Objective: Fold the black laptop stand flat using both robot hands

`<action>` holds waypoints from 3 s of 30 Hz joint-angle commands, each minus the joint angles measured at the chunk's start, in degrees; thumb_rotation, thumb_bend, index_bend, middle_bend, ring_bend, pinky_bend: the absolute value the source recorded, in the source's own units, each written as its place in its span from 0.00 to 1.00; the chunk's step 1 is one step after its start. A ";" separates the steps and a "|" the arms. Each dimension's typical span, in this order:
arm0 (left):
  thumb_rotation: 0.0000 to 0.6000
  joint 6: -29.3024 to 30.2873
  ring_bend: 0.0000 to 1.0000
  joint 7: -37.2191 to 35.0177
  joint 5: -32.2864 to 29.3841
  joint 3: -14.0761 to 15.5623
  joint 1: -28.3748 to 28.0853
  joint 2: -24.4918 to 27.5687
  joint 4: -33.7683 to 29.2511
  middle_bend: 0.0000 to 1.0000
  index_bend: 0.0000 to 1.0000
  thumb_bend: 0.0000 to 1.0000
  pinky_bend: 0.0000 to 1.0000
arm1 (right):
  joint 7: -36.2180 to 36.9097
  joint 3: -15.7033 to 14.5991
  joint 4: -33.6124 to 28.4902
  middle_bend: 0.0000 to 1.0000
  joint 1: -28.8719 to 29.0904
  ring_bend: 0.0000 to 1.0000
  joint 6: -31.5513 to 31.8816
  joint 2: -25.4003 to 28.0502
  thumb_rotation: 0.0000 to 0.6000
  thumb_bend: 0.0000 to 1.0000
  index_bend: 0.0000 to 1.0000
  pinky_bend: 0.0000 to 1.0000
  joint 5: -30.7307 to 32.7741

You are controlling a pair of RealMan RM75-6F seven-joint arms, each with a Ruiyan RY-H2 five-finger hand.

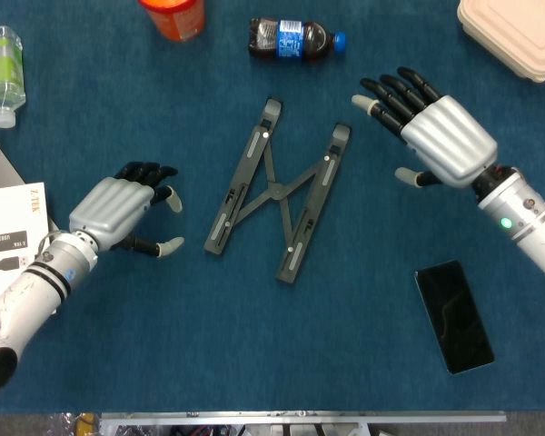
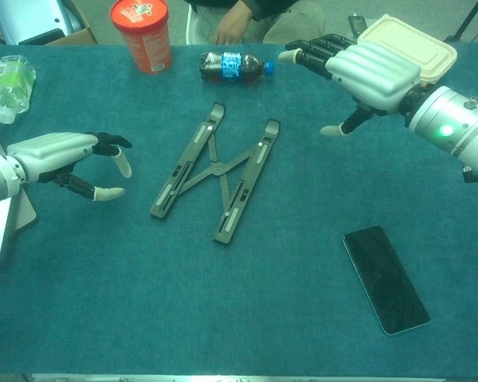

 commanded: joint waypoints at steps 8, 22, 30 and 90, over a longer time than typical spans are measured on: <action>0.37 -0.51 0.00 1.13 -0.60 0.04 -0.04 -3.18 -0.38 0.08 0.31 0.25 0.00 | 0.77 -0.08 -0.03 0.00 -0.20 0.00 0.13 0.13 1.00 0.13 0.00 0.00 0.03; 0.34 0.17 0.00 4.16 -0.67 0.31 -0.38 -7.31 0.78 0.08 0.31 0.25 0.00 | 3.18 -0.35 0.23 0.00 -0.78 0.00 0.52 1.06 1.00 0.13 0.00 0.00 -0.12; 0.34 0.55 0.00 4.90 -0.73 0.28 -0.43 -7.52 0.74 0.08 0.31 0.25 0.00 | 4.08 -0.37 0.77 0.00 -0.92 0.00 0.76 1.12 1.00 0.13 0.00 0.00 -0.31; 1.00 10.37 0.00 2.45 17.09 2.34 1.93 -12.49 15.17 0.00 0.00 0.25 0.00 | 1.67 -3.12 1.98 0.00 0.86 0.00 -1.87 -2.70 1.00 0.13 0.00 0.00 -4.16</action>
